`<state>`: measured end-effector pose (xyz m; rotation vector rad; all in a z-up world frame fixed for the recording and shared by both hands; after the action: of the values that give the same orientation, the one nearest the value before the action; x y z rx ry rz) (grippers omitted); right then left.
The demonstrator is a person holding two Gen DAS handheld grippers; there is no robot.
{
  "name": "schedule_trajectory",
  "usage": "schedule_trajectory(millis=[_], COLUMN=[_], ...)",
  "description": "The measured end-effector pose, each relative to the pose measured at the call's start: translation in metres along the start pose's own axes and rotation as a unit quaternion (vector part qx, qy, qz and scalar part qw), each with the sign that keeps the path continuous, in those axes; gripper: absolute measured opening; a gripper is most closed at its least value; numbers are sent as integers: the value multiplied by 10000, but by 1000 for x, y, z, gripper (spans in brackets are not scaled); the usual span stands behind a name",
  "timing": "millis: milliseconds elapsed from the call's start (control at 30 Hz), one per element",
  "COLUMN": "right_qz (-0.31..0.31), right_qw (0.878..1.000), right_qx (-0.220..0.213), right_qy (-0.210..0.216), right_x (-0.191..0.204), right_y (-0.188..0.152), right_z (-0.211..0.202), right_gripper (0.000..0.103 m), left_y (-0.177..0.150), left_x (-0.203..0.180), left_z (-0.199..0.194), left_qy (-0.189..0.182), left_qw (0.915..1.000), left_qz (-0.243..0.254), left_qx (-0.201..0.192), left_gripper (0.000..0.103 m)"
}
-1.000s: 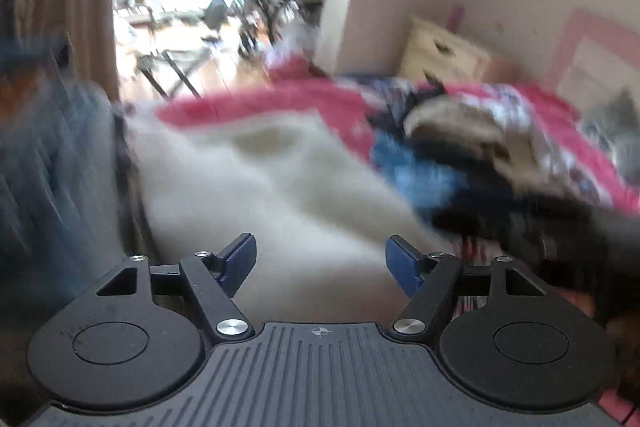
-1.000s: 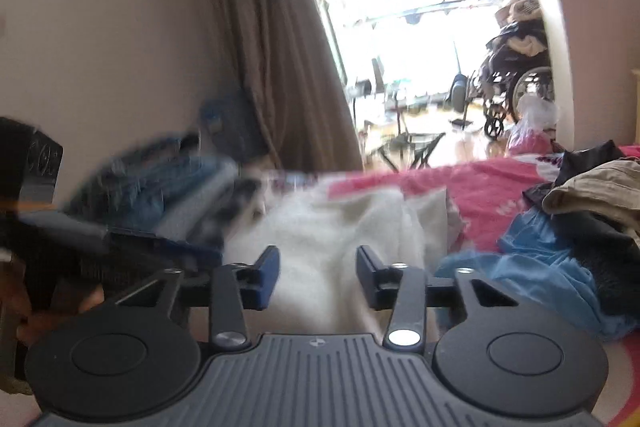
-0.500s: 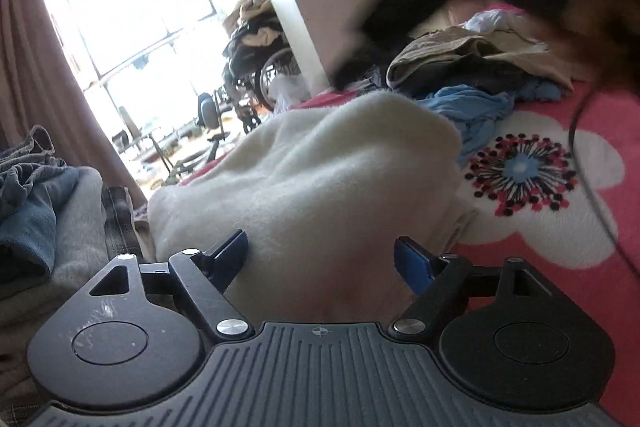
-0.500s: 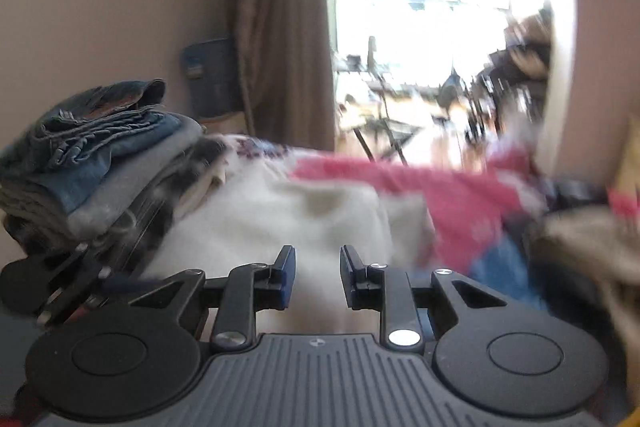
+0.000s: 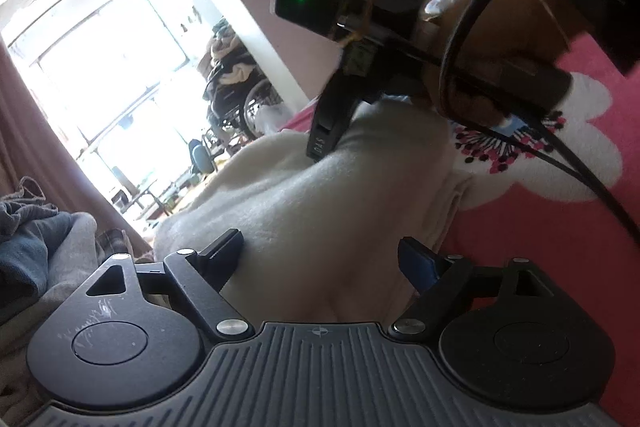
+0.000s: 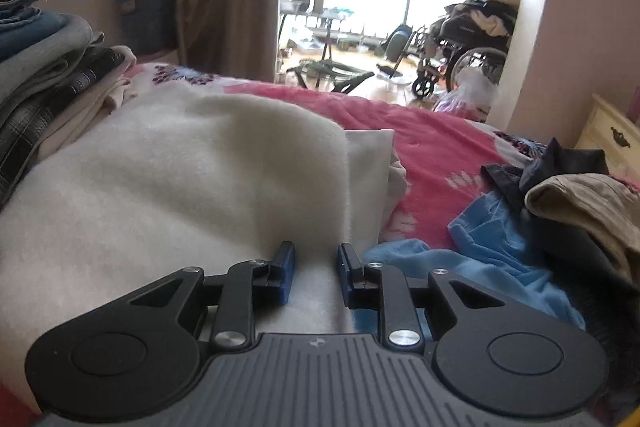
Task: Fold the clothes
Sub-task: 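Pull both open grippers back away from the placed fleece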
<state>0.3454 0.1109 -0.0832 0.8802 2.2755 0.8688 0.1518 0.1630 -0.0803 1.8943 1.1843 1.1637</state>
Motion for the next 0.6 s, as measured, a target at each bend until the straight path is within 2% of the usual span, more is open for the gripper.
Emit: schedule_trajectory(millis=[33, 100, 200, 233, 300, 367, 433, 500, 600], right_qz=[-36, -41, -164, -164, -270, -447, -368, -243, -205], right_qw=[9999, 9999, 9977, 9974, 9972, 9962, 9957, 9964, 9941], right_qx=[80, -32, -536, -509, 228, 228, 163, -25, -517], right_qy=[65, 137, 392, 483, 659, 714, 828, 807, 928], right_x=[-2, -11, -10, -8, 0, 6, -2, -12, -16], right_y=[7, 30, 63, 67, 48, 26, 32, 37, 31], right_z=[-2, -15, -30, -24, 18, 37, 22, -11, -80], right_gripper=[25, 25, 25, 25, 25, 25, 25, 25, 25], left_y=[0, -2, -3, -2, -1, 2, 6, 9, 17], left_x=[1, 4, 6, 5, 4, 3, 5, 6, 10], left_z=[0, 0, 1, 2, 3, 5, 3, 1, -12], left_qy=[-16, -60, -148, -144, -136, -214, -179, -144, -138], left_qw=[10000, 10000, 9999, 9999, 9999, 9997, 9997, 9995, 9997], left_qz=[4, -17, -50, -32, -7, 56, 142, 229, 201], left_qx=[-9, -14, -34, -25, 21, 86, 121, 156, 60], left_gripper=[86, 87, 87, 87, 87, 86, 87, 81, 79])
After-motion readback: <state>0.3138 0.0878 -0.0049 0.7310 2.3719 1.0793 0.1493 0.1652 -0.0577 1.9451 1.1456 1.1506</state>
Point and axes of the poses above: each gripper's, at about its wrist camera, not at the fingertips, and z roughly the way its jaws point, x to its left, y to its top, the point moved 6 cm from there along z, roughly the way its jaws point, and after that the axes turned 13 degrees about -z, right-handed, at the moved point
